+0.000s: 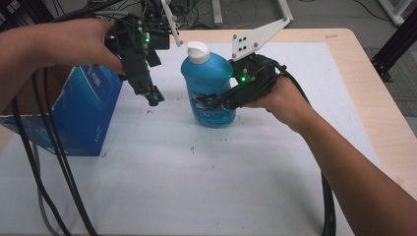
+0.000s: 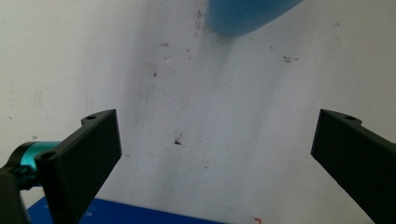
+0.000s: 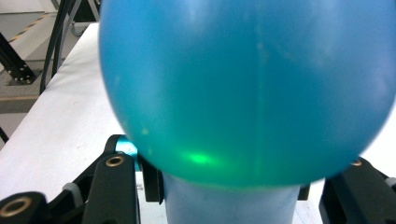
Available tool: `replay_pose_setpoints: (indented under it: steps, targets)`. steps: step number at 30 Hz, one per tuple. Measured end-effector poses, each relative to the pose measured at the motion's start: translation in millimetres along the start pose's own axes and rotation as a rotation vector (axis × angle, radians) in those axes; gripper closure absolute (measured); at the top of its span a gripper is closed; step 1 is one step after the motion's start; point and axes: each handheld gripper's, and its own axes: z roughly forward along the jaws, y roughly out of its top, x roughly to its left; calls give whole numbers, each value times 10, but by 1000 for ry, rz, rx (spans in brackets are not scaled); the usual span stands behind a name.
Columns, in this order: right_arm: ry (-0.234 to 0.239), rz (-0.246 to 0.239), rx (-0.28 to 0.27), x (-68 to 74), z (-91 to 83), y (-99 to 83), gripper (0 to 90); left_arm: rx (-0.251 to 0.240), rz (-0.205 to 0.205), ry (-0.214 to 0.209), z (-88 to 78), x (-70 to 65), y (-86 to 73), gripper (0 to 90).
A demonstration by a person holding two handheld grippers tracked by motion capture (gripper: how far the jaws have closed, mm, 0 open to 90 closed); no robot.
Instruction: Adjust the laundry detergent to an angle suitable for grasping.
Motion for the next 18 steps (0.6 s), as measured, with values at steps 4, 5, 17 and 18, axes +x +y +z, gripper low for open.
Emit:
replay_pose_setpoints:
  steps: [4, 5, 17, 18]
  targets:
    - [10, -2, 4, 1, 34, -18, 441, 3, -1, -2, 12, 2, -13, 17]
    - [11, 1, 1, 1, 40, -20, 441, 1, -3, -2, 14, 2, -16, 17]
    - [34, 4, 16, -13, 76, -86, 438, 3, -5, -3, 19, 13, -38, 17]
    - [35, 2, 21, -15, 67, -91, 437, 0, -7, -3, 22, 10, -39, 17]
